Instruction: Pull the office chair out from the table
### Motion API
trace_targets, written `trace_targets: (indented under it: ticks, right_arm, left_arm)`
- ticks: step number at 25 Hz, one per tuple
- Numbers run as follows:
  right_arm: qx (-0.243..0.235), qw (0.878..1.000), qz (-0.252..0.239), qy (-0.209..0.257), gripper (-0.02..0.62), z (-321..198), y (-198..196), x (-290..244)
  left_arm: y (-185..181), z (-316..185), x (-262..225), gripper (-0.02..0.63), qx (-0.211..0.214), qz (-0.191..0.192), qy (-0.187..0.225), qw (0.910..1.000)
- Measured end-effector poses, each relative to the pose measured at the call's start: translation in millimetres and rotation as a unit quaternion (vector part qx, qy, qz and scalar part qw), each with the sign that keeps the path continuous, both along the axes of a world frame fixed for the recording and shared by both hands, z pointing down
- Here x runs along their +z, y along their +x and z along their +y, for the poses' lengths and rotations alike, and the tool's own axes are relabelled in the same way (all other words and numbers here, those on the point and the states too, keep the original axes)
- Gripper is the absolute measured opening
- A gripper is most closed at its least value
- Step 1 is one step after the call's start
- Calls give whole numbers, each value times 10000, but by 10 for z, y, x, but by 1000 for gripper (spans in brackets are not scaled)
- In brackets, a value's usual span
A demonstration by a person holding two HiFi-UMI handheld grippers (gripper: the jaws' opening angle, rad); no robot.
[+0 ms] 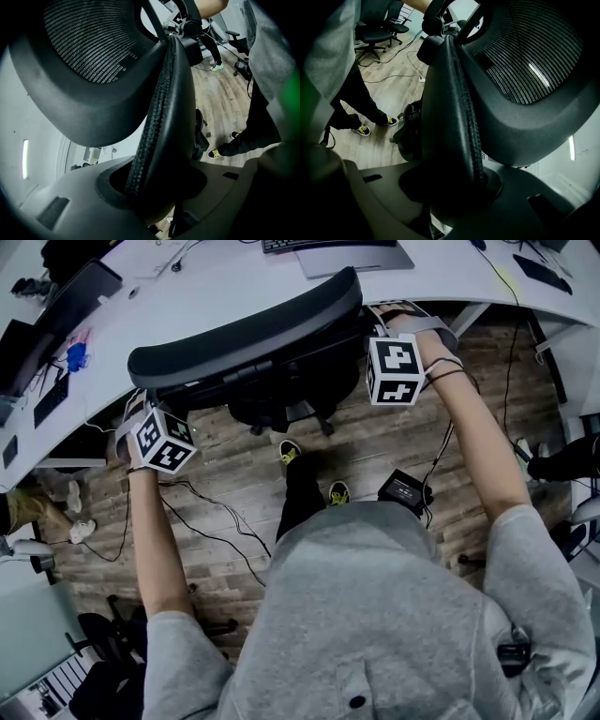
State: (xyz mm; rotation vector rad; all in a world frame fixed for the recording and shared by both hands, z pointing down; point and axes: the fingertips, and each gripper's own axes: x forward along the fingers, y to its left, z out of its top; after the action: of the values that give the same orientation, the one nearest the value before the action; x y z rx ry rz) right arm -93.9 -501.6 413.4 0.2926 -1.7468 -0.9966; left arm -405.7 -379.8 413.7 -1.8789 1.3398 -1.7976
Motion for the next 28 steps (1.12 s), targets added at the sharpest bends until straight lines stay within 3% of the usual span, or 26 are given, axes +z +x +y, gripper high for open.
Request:
trace_targets:
  ticks: [17, 28]
  right_arm:
    - [3, 10000, -42, 32, 137, 265, 178, 39]
    - [36, 10000, -45, 47, 137, 438, 353, 53]
  left_arm:
    - [198, 313, 53, 187, 0, 5, -93, 10000]
    - [371, 508, 87, 153, 144, -91, -293, 9994]
